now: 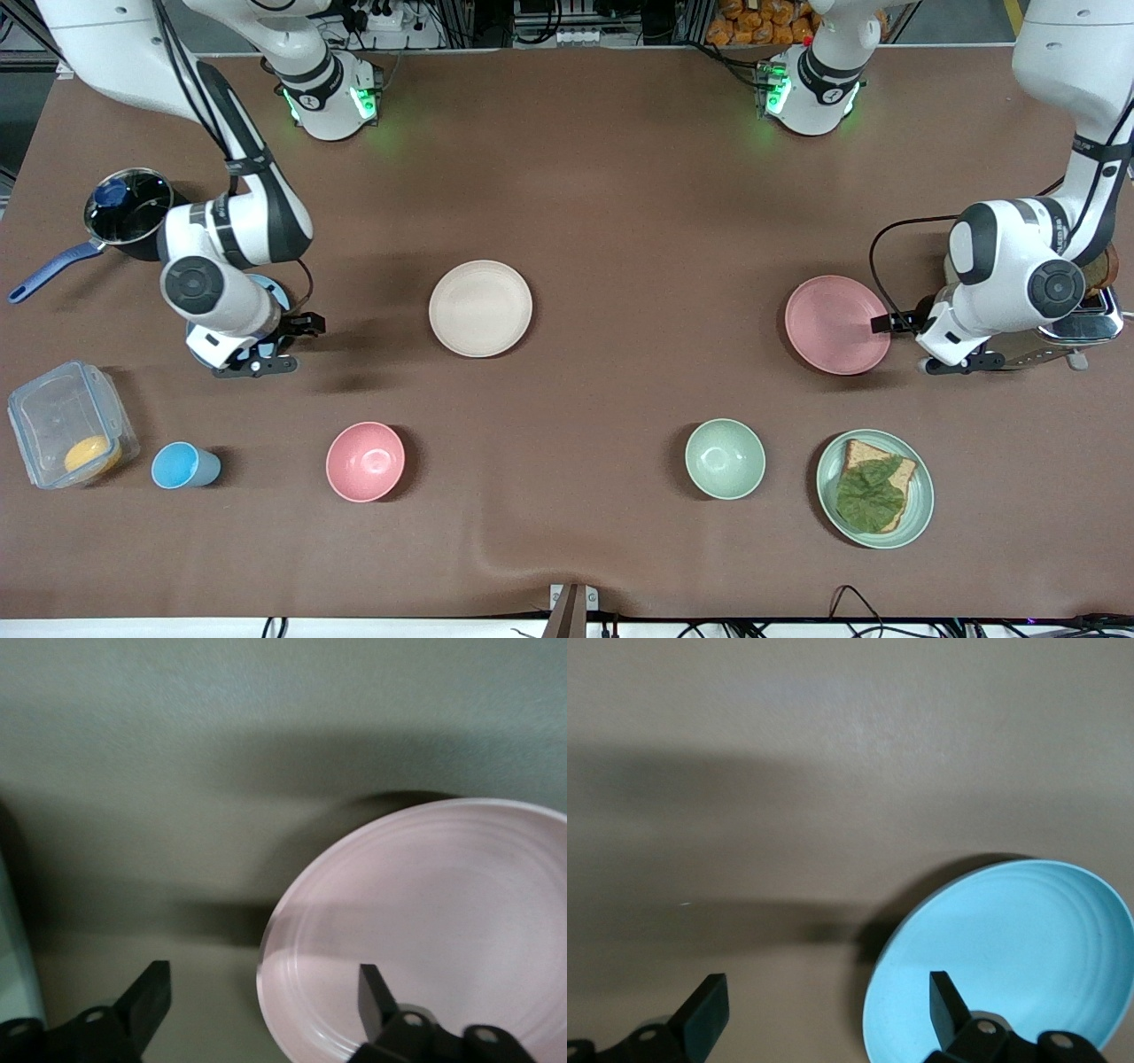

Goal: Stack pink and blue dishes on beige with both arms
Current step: 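Grasp the pink and blue plates with the left and right grippers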

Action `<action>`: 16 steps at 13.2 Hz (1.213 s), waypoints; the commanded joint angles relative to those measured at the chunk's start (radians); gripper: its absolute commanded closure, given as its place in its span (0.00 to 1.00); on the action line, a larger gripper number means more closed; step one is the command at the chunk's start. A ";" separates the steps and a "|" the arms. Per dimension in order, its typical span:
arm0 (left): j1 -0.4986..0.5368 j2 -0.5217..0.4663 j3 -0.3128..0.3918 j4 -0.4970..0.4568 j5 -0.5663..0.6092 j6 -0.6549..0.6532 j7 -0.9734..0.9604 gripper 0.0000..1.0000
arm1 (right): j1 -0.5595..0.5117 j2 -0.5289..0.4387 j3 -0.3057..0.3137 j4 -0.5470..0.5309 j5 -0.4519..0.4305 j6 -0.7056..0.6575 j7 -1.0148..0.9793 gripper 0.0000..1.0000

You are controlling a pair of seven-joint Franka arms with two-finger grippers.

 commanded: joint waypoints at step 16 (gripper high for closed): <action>0.017 0.059 -0.012 0.031 -0.074 0.026 0.025 1.00 | -0.021 0.082 -0.005 -0.026 -0.131 -0.002 0.137 1.00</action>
